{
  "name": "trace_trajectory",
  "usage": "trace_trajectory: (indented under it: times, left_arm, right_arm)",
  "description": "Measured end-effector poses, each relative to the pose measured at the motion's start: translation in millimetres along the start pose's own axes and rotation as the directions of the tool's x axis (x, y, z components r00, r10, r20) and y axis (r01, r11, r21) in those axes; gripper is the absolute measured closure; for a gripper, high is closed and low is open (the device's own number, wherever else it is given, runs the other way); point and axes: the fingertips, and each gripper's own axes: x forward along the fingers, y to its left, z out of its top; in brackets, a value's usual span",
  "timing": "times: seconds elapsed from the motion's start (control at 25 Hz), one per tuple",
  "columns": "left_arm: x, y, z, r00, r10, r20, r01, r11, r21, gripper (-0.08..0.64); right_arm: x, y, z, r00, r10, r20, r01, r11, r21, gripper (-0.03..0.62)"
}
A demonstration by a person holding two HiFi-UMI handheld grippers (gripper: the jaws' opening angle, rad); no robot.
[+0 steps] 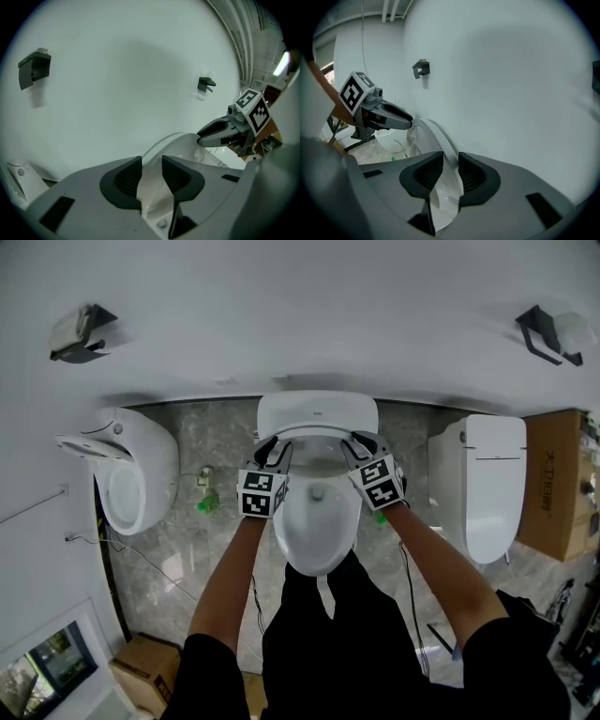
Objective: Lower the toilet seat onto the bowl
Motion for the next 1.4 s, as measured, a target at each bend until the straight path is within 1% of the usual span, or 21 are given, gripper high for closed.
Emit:
trace_trajectory:
  times: [0.12, 0.32, 0.48, 0.6, 0.68, 0.8, 0.92, 1.0, 1.08, 1.16, 1.24, 1.4]
  left_arm:
    - [2.9, 1.8, 2.7, 1.0, 0.001, 0.003, -0.001, 1.0, -0.004, 0.416]
    - [10.2, 2.6, 4.5, 1.0, 0.004, -0.012, -0.003, 1.0, 0.005, 0.416]
    - [8.8, 3.3, 3.6, 1.0, -0.012, -0.003, 0.012, 0.999, -0.038, 0.419]
    - [6.8, 1.3, 2.1, 1.0, -0.015, -0.009, 0.014, 0.999, -0.042, 0.423]
    - [4.6, -0.3, 1.0, 1.0, -0.01, -0.013, 0.009, 0.999, -0.044, 0.423]
    - [-1.0, -3.5, -1.6, 1.0, -0.02, -0.005, 0.02, 0.997, -0.069, 0.422]
    - [-9.5, -9.3, -6.5, 1.0, -0.027, -0.004, 0.026, 0.995, -0.096, 0.42]
    - [-15.0, -14.1, -8.1, 1.0, -0.005, -0.006, 0.004, 0.995, -0.102, 0.42]
    - [-21.5, -18.7, -10.4, 1.0, 0.022, -0.005, -0.022, 0.995, -0.095, 0.422]
    - [-28.9, -23.2, -15.0, 0.999, 0.034, 0.002, -0.033, 0.994, -0.103, 0.422]
    - [-36.5, -27.6, -20.3, 0.999, 0.032, 0.006, -0.031, 0.992, -0.12, 0.422]
    - [-50.1, -35.8, -28.7, 1.0, 0.021, 0.016, -0.019, 0.991, -0.132, 0.419]
  right_arm:
    - [2.4, -1.0, 1.1, 1.0, 0.004, 0.011, -0.004, 1.0, -0.021, 0.476]
    - [3.2, -0.5, 1.7, 1.0, -0.001, -0.007, 0.0, 0.998, -0.061, 0.48]
    - [3.0, -0.9, 0.8, 1.0, 0.009, -0.011, -0.009, 1.0, -0.018, 0.48]
    - [0.7, 0.4, -0.9, 1.0, 0.004, -0.009, -0.004, 1.0, 0.004, 0.48]
    - [-3.3, 1.4, -0.8, 1.0, -0.003, -0.014, 0.004, 0.999, 0.034, 0.48]
    - [-9.7, 5.3, -2.2, 1.0, -0.011, -0.007, 0.012, 0.997, 0.072, 0.479]
    - [-15.9, 12.6, -7.7, 1.0, -0.017, -0.012, 0.017, 0.998, 0.062, 0.479]
    - [-20.3, 16.4, -10.7, 1.0, -0.012, -0.017, 0.013, 0.998, 0.059, 0.479]
    - [-27.5, 21.4, -12.3, 1.0, -0.006, -0.015, 0.007, 0.997, 0.076, 0.477]
    - [-33.9, 27.7, -15.4, 1.0, 0.008, -0.002, -0.008, 0.995, 0.097, 0.471]
    - [-39.8, 34.4, -19.5, 1.0, 0.026, -0.001, -0.025, 0.994, 0.107, 0.471]
    - [-50.9, 46.1, -26.9, 0.999, 0.041, -0.013, -0.04, 0.995, 0.09, 0.468]
